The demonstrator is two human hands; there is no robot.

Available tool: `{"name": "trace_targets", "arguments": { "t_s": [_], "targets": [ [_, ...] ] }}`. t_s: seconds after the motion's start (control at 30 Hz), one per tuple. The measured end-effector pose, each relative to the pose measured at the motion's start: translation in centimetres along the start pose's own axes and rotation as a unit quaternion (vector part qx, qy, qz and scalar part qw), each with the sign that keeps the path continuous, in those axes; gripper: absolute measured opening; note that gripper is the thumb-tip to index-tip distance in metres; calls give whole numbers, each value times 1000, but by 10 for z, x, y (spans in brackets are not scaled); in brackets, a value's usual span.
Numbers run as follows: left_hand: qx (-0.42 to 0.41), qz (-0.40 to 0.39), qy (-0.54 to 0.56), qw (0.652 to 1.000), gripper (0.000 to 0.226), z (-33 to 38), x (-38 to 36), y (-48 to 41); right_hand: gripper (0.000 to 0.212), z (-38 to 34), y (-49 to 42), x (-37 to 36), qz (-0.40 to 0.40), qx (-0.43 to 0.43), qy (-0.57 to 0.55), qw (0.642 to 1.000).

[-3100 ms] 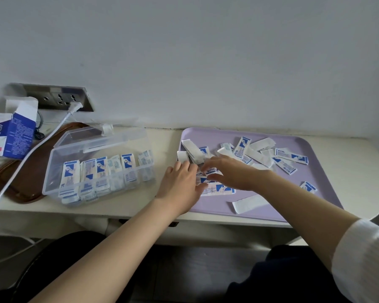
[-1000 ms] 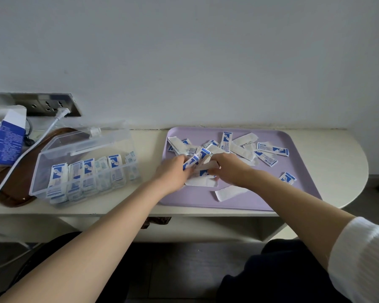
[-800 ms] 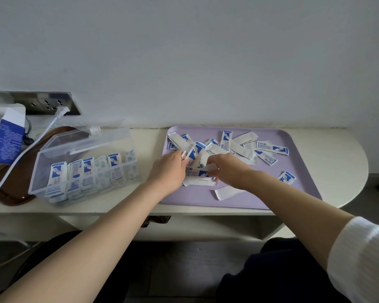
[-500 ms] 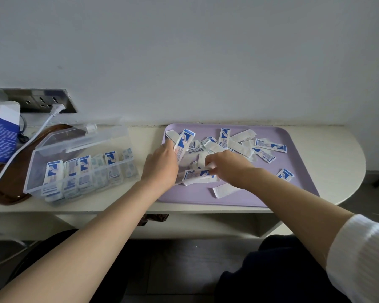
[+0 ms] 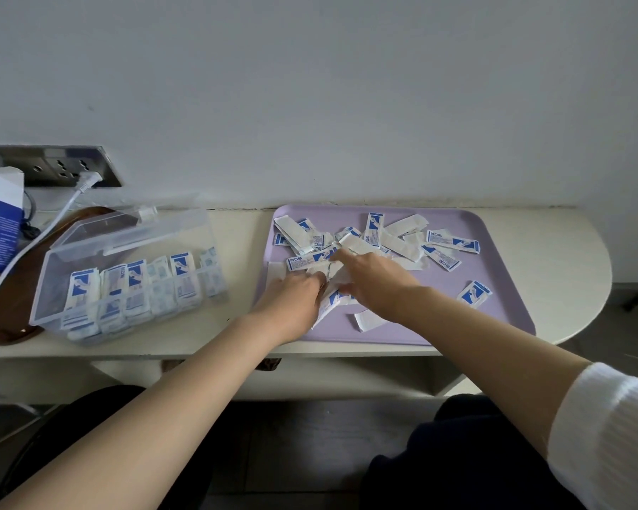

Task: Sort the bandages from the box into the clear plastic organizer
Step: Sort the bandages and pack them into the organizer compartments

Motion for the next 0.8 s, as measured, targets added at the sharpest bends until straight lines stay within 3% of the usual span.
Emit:
{"name": "trace_targets", "arguments": {
  "t_s": [0.07, 0.2, 0.3, 0.4, 0.57, 0.67, 0.8],
  "targets": [
    [-7, -1, -5, 1000, 18, 2, 0, 2, 30, 1, 0, -4, -26, -1, 28, 999],
    [12, -10, 46, 999, 12, 0, 4, 1, 31, 3, 2, -5, -23, -4, 69, 997],
    [57, 14, 98, 993, 29, -3, 17, -1, 27, 7, 0, -8, -22, -20, 66, 997],
    [68, 10, 111, 992, 43, 0, 22, -1, 26, 11, 0, -12, -57, -49, -9, 997],
    [54, 9, 97, 994, 37, 2, 14, -1, 18, 5, 5, -3, -55, -54, -217, 973],
    [48, 29, 127, 990, 39, -1, 8, -1, 12, -3, 9, 2, -71, -44, -221, 972],
    [57, 75, 244, 965, 18, -8, 15, 0, 14, 7, 7, -1, -61, -85, -236, 966]
  ]
}}
Point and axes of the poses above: each hand's wrist, its own y-axis away from the middle knuckle, its own x-axis out of the back of the hand, z = x × y, the point moved 7 cm from there along -y, towards the middle knuckle, and after that the axes turned 5 degrees about x, right-handed, at the moved point
